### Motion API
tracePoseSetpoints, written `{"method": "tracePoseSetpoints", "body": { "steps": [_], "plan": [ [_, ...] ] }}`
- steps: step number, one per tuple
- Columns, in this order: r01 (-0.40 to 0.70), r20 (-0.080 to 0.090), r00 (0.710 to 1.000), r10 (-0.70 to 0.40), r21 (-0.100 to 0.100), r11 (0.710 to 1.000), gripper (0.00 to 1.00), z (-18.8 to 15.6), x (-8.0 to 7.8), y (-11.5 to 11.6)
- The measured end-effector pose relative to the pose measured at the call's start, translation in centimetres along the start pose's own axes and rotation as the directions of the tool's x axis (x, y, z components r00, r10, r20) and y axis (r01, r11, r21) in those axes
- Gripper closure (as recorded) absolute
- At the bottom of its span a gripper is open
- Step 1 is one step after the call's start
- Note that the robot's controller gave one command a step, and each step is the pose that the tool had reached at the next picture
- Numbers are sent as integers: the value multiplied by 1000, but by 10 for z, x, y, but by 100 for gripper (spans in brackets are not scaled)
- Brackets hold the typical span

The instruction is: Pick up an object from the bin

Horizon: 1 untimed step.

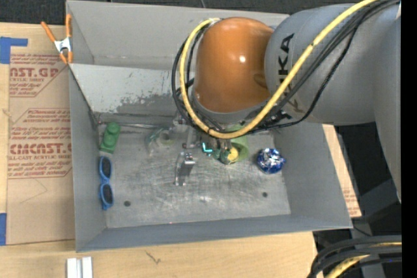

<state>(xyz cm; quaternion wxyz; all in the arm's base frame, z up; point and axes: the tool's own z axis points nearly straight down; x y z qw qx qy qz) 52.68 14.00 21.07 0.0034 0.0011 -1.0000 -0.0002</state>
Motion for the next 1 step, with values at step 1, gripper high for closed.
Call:
{"method": "tracePoseSetpoints", "body": {
  "steps": [1],
  "plan": [
    [50,1,999,-50,3,999,0,111,-19,-38]
  ]
}}
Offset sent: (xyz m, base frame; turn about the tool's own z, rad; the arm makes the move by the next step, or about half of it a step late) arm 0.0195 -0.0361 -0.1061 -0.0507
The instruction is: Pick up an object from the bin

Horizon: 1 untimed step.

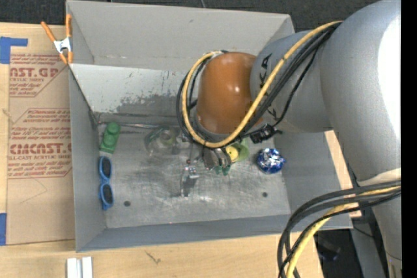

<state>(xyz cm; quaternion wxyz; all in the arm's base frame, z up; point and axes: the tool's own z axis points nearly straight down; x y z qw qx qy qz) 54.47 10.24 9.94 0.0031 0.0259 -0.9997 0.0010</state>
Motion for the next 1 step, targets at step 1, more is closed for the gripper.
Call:
{"method": "tracePoseSetpoints", "body": {
  "steps": [1],
  "plan": [
    [90,12,996,-90,1,996,0,20,-43,-94]
  ]
}}
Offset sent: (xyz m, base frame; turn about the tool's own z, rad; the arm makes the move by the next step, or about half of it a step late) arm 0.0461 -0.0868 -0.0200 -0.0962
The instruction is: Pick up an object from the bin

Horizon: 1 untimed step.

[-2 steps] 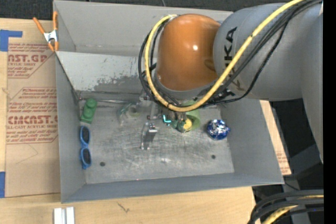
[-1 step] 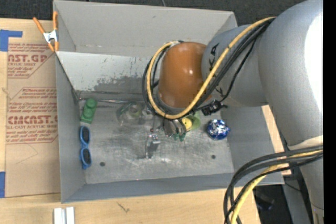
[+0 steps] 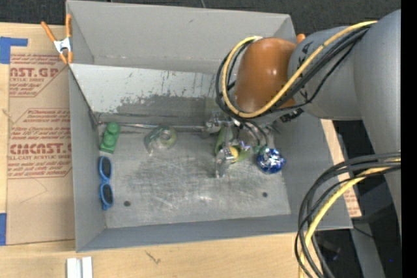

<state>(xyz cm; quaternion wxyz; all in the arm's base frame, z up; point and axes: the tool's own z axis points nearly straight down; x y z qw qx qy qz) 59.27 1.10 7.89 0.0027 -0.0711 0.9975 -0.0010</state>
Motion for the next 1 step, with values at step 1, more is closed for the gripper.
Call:
{"method": "tracePoseSetpoints", "body": {
  "steps": [1],
  "plan": [
    [-44,-4,999,44,2,999,0,-24,49,-74]
  ]
}}
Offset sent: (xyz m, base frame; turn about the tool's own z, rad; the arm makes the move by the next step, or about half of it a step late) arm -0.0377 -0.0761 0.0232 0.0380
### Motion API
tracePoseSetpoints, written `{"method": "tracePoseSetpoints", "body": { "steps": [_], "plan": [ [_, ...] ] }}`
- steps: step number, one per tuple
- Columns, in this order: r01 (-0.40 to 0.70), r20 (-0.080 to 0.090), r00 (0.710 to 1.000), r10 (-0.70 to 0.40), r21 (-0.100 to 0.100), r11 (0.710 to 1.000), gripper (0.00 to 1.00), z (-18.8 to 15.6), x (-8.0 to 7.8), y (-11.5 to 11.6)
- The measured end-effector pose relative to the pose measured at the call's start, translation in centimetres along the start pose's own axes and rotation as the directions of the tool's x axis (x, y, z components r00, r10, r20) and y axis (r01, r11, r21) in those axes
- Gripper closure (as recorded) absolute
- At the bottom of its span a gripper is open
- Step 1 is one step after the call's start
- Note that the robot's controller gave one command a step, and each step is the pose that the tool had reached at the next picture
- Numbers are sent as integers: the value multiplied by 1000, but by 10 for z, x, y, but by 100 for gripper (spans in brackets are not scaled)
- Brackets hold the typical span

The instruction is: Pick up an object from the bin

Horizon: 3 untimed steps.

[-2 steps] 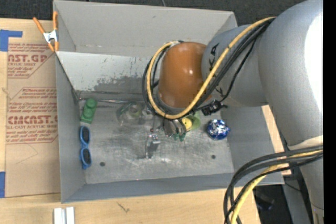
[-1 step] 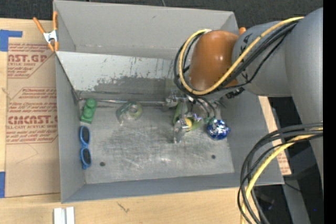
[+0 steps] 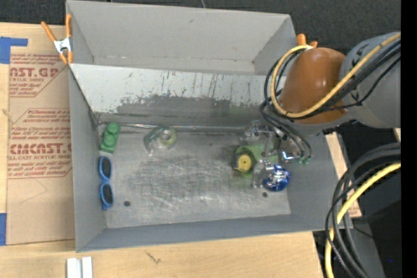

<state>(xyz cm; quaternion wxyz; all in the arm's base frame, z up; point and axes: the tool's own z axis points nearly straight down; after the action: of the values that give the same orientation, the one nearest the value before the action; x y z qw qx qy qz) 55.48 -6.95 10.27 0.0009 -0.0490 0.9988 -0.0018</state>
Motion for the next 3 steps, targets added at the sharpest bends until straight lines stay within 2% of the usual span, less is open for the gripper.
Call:
{"method": "tracePoseSetpoints", "body": {
  "steps": [1,2,3],
  "plan": [
    [6,6,1000,-6,-3,1000,100,-1,-3,4],
    [376,8,927,-376,1,927,100,-149,9,3],
    [203,-6,979,-203,-9,979,100,-36,19,51]
  ]
}}
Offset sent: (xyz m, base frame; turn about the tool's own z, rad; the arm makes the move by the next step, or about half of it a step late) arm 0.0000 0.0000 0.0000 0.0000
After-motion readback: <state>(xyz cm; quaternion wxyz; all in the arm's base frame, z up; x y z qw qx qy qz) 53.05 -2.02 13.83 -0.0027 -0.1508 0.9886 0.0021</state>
